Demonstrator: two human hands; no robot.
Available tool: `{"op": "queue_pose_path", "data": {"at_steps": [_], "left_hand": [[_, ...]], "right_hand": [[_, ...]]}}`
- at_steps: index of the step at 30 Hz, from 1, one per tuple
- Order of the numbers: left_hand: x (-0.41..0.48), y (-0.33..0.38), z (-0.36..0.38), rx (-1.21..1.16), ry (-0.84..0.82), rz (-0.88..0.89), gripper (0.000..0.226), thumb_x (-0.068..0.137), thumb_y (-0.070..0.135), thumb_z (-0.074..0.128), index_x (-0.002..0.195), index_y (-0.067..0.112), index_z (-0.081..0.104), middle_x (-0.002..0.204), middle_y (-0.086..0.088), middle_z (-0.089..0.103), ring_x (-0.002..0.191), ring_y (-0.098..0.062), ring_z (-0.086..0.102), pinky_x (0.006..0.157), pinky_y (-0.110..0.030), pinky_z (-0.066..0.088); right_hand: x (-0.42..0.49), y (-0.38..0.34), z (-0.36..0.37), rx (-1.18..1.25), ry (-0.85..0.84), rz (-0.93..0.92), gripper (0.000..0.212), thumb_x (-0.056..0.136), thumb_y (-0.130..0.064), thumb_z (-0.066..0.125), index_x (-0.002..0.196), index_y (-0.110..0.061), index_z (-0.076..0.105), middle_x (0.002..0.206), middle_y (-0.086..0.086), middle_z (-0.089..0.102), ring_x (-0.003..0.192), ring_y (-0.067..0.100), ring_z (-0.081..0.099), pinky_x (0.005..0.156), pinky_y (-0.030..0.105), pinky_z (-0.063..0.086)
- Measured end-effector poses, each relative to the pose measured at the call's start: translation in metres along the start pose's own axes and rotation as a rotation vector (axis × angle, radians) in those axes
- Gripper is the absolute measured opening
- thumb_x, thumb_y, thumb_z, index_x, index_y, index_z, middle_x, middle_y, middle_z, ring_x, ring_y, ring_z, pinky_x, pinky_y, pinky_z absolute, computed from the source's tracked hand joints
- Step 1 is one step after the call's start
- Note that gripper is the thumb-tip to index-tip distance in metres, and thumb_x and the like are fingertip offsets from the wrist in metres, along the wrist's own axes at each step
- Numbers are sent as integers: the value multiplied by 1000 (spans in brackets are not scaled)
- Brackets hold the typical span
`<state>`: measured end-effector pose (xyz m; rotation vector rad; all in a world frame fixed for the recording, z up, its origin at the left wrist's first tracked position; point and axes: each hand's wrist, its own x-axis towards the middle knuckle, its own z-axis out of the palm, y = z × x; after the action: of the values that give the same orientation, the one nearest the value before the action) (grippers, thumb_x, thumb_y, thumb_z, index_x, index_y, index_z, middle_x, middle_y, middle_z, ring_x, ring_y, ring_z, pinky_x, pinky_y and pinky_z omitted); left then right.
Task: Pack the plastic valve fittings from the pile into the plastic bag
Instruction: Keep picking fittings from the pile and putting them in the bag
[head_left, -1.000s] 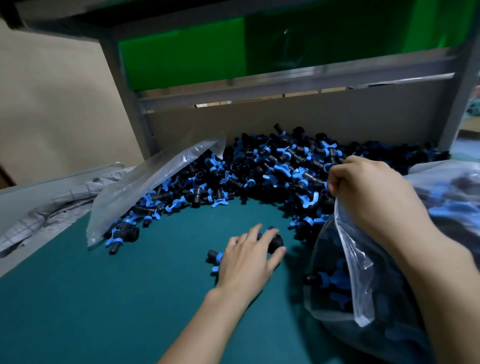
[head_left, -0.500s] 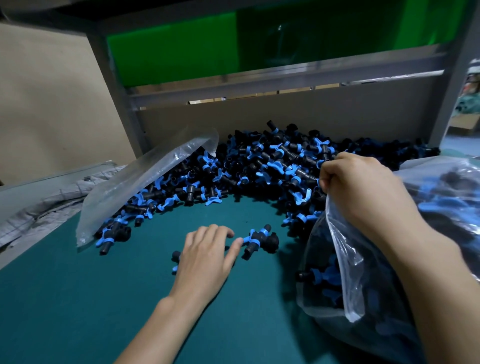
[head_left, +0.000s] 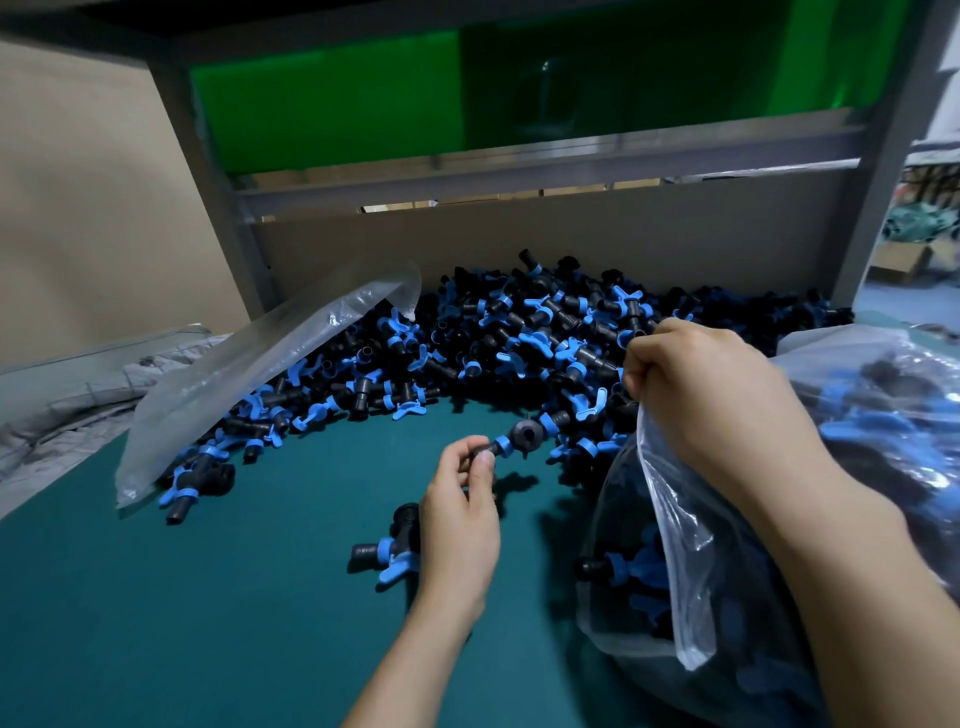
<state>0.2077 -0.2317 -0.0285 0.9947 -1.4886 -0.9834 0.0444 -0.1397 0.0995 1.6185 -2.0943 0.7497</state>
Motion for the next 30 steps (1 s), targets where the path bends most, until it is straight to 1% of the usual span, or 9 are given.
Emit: {"op": "queue_pose_path", "data": {"at_steps": [2,4,8,13,16,19,23,26,30], "left_hand": [[-2,-3,0,-41,-2,8,15,101,24,51,101,35,62,92,11,69,87,-7,64,76,-17,48],[-3,-5,-2,-53,-3,15,15,101,26,51,101,36,62,96,12,69,93,-9,64,81,-22,49],[-4,-4,-2,-42,4,9,15,101,29,51,100,38,62,94,15,69,94,-8,63,79,-22,48],[-4,-4,-3,-46,11,7,14,101,29,51,101,37,62,94,12,69,93,-11,63,80,-24,48],[-4,-3,-2,-40,14,17,13,101,30,50,101,35,62,92,11,68,90,-12,62,79,-25,49],[-4,-1,-1,-60,25,25,14,100,35,49,98,31,63,84,13,66,81,-5,62,77,-23,50],[-5,0,-2,-51,33,45,31,98,47,45,85,24,60,70,17,61,69,-5,55,69,-25,48],[-5,1,-3,-40,54,45,42,90,59,40,78,22,57,66,16,60,64,-4,52,63,-20,44],[-6,2,-4,-36,50,43,45,90,59,41,76,20,57,68,13,61,63,-5,53,63,-22,44]], "right_hand": [[0,0,2,-5,0,4,33,84,-8,46,59,-29,45,80,-7,53,73,23,54,63,31,31],[1,1,3,-16,-5,9,34,82,-5,48,58,-29,45,80,-7,53,73,23,54,63,31,30],[1,1,2,-30,-26,14,35,82,-3,49,58,-29,45,79,-8,52,73,23,55,63,31,29],[-1,-1,1,-35,-17,19,33,80,-2,48,60,-28,46,80,-8,52,73,23,54,64,31,29],[0,0,1,-42,-25,16,32,80,-2,47,61,-27,49,80,-8,53,73,23,54,63,31,29],[1,0,1,-45,-29,15,30,79,-2,47,62,-26,51,80,-7,53,73,23,55,63,31,29],[1,0,2,-42,-29,21,30,79,-2,48,62,-26,51,80,-8,53,73,22,54,63,30,29],[1,1,3,-40,-26,20,29,79,-2,48,62,-26,51,80,-7,54,73,22,54,63,30,28],[1,1,3,-34,-19,16,31,80,-2,48,61,-27,47,81,-6,53,73,23,54,62,30,27]]}}
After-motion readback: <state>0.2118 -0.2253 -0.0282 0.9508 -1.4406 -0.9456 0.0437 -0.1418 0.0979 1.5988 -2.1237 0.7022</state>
